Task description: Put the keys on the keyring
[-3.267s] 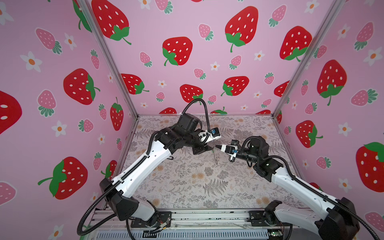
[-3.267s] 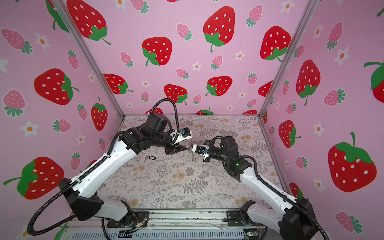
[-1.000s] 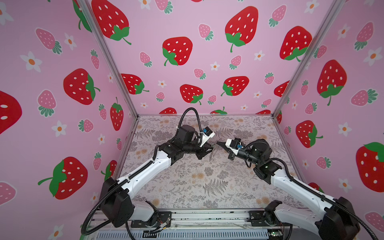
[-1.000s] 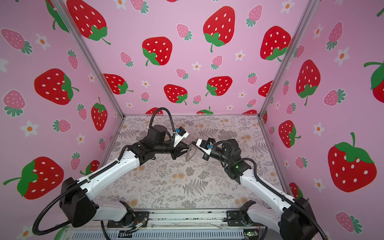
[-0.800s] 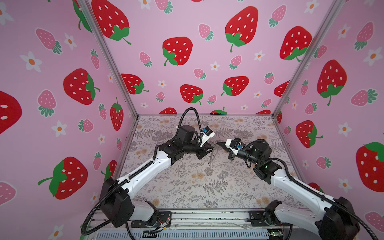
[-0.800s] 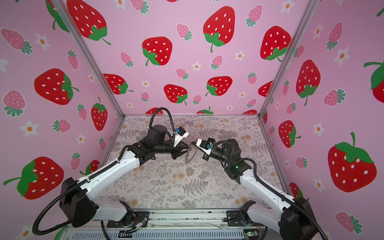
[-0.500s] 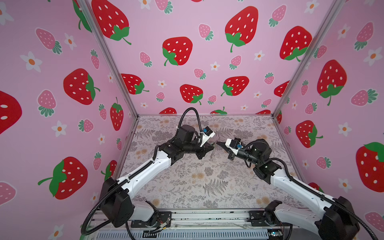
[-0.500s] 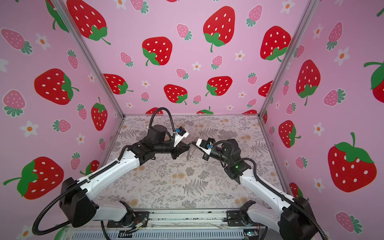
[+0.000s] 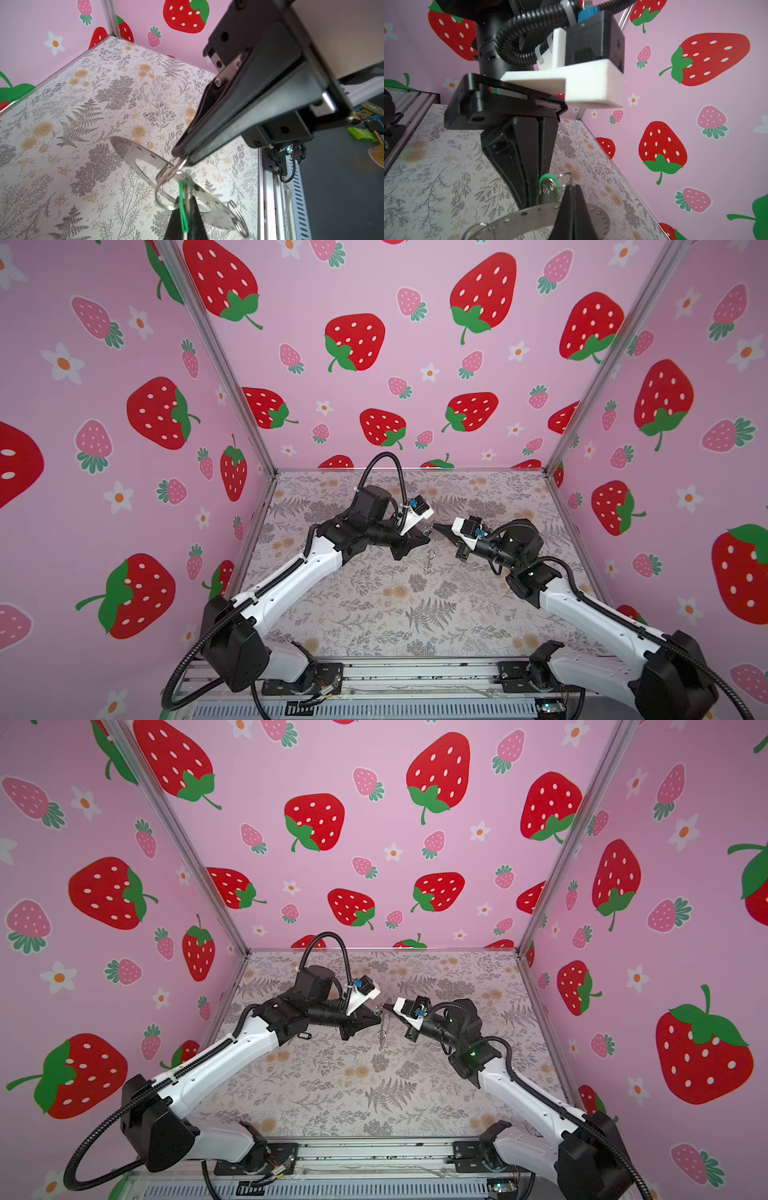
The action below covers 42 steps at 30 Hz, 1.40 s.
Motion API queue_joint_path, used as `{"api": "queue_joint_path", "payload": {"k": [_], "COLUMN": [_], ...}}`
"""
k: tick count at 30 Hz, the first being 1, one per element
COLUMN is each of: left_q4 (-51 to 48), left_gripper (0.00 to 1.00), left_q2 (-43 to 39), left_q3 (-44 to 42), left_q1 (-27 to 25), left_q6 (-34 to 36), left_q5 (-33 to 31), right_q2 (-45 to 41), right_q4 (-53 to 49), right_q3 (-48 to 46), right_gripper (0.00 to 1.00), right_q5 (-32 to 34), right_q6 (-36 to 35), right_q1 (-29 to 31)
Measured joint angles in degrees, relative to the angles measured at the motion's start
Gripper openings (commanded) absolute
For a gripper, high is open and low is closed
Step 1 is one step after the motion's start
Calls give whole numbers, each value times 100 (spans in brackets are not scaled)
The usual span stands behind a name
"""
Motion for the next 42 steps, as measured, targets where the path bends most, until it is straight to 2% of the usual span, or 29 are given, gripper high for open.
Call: {"api": "queue_joint_path", "payload": {"k": [10, 22, 42], "left_q4": [-798, -1049, -2017], "left_gripper": [0, 0, 0], "left_q2": [315, 334, 979], "left_q3": [391, 505, 1139], "left_q1": [90, 229, 251], "left_q6": [461, 522, 887], "left_q5": [435, 708, 1445], "right_q2": [-101, -302, -365], "right_q4": [234, 389, 437], "right_q3": [-271, -433, -474], "right_gripper": [0, 0, 0], "right_q5": [-243, -428, -743], "right_q6": [136, 149, -11], "right_q1": [-76, -153, -177]}}
